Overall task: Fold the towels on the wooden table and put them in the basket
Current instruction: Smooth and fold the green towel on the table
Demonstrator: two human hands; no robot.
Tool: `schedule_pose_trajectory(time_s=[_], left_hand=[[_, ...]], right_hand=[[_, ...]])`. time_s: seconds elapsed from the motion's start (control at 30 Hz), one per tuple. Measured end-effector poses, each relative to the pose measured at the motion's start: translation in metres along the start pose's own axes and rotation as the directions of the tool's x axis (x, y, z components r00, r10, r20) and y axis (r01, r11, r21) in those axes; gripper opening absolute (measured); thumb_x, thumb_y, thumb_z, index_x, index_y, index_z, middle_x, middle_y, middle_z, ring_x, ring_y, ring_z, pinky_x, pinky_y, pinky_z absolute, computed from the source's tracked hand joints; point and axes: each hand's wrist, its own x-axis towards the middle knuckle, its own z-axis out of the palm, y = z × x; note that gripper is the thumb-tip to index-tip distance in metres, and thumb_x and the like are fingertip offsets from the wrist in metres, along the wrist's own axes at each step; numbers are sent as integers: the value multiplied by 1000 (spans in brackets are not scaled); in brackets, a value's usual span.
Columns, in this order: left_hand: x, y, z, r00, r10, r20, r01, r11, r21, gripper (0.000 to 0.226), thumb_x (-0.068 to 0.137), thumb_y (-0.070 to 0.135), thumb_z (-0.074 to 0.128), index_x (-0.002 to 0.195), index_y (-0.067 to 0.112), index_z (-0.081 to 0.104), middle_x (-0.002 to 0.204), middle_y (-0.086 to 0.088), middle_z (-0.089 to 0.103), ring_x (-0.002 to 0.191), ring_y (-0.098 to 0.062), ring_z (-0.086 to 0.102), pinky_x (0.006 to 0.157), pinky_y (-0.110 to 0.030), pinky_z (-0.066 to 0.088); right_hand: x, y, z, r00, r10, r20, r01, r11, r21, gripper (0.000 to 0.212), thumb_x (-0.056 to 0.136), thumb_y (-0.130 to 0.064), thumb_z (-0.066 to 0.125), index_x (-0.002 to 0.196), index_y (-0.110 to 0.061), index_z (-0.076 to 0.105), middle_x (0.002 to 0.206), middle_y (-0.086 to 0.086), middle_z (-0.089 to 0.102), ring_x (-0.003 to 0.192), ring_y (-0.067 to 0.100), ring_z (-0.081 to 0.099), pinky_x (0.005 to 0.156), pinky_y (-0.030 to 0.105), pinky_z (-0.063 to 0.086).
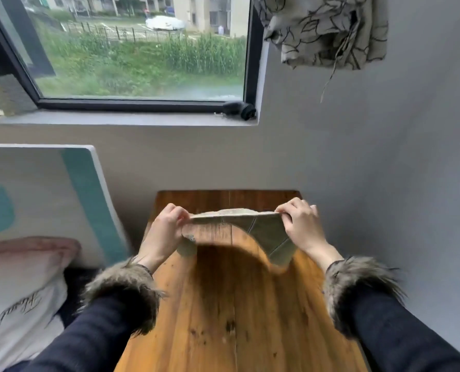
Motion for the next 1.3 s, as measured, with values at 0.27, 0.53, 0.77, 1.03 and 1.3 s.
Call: schedule_pose_trajectory(time_s=[0.27, 0.53, 0.77, 1.03, 1.3], left_hand=[[-54, -83, 101, 829, -94, 552, 48, 994, 98, 8, 86, 11, 59, 91, 9, 65, 97, -8, 63, 95, -25, 57, 80, -28, 41], [-86, -115, 157, 660, -175, 731, 74, 983, 169, 29, 92, 13, 46, 119, 14, 56, 118, -3, 54, 112, -20, 52, 88, -28, 41], [-58, -138, 197, 840, -156, 519, -11, 953, 304, 50, 92, 7, 43, 141, 5, 34, 148, -13, 34, 139, -29, 27, 114, -41, 19], [-53, -170, 221, 853, -238, 465, 9, 897, 442, 58, 98, 39, 20, 147, 7, 18, 155, -9, 17, 144, -23, 11, 117, -40, -1], [-56, -164, 211, 875, -271, 400, 36, 862, 506, 52, 77, 12, 60, 128, 10, 49, 132, -15, 49, 130, -35, 37, 109, -50, 26]], right_hand=[[-80, 14, 107, 732, 241, 637, -221, 969, -113, 25, 93, -20, 47, 109, -22, 66, 116, 1, 63, 113, 23, 53, 96, 36, 33], [-100, 26, 161, 532, 260, 805, -317, 944, -95, 27, 95, -29, 45, 108, -16, 64, 112, 3, 64, 103, 20, 58, 87, 35, 48], [-69, 4, 233, 654, 3, 757, -171, 975, 144, 43, 97, -24, 44, 139, -18, 39, 148, 4, 33, 138, 19, 28, 113, 32, 18], [-60, 32, 281, 581, 86, 809, 64, 986, -151, 86, 86, -65, 39, 148, -28, -7, 155, -3, -21, 143, 19, -19, 113, 50, -9], [-30, 57, 274, 541, 182, 821, 19, 973, -228, 88, 84, -62, 48, 148, -33, -6, 156, -7, -18, 144, 16, -15, 114, 52, -4]])
